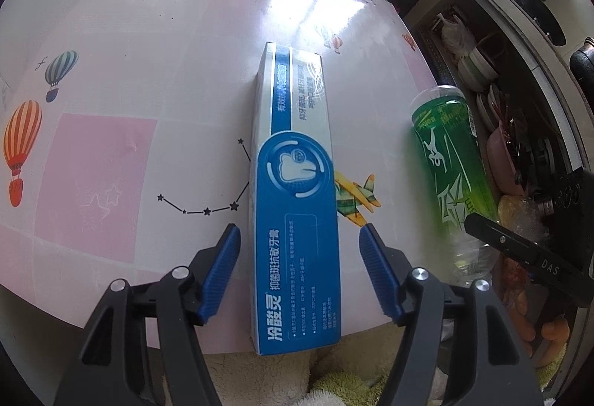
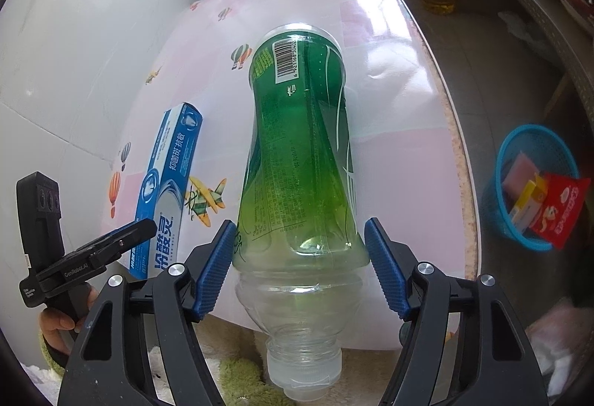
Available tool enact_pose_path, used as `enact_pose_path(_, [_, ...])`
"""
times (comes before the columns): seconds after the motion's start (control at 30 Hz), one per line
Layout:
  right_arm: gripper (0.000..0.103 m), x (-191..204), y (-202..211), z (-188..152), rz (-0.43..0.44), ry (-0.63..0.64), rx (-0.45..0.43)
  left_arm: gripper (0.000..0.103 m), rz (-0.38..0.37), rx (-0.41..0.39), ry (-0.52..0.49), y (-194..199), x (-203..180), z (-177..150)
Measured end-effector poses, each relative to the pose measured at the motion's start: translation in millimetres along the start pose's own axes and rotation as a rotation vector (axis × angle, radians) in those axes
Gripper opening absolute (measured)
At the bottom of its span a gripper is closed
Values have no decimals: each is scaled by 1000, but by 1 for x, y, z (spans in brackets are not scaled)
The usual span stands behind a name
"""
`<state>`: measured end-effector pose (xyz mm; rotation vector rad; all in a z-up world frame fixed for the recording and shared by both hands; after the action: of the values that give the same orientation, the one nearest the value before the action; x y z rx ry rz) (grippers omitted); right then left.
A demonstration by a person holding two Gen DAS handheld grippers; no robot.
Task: Collect trash
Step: 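Close the left gripper on the blue toothpaste box while the right gripper holds the bottle, then lift the toothpaste box with the left gripper while the right gripper lifts the bottle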
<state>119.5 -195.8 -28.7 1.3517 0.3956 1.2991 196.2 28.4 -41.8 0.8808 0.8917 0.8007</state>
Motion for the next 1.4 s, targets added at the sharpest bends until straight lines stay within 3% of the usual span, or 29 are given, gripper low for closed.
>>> enact_pose_path(0.3, [66,-7,5,-2,1,-9,-4,64,46,-11,-58,-9,-6,10])
enact_pose_path(0.67, [66,-12,7,-1,4,-17,-6,64,180,-29,-165,-23,-12,19])
enact_pose_path(0.87, [67,-13,6,0,8,-25,-8,64,207,-29,-189,-28,-15,19])
enact_pose_path(1.13, [67,-13,5,0,9,-27,-8,51,223,-45,-194,-28,-18,19])
enact_pose_path(1.4, [66,-14,5,0,8,-27,-8,50,215,-52,-191,-26,-15,17])
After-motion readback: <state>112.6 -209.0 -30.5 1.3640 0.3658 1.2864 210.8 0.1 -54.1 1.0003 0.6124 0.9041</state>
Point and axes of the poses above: each gripper's, at about its wrist camera, not at the fingertips, and y roughly against the way its jaws point, x to its left, z to its top, the point moved 2 cm from there along -y, roughly the way its jaws point, and after that the axes turned 6 degrees about -y, right-handed, at the moved point
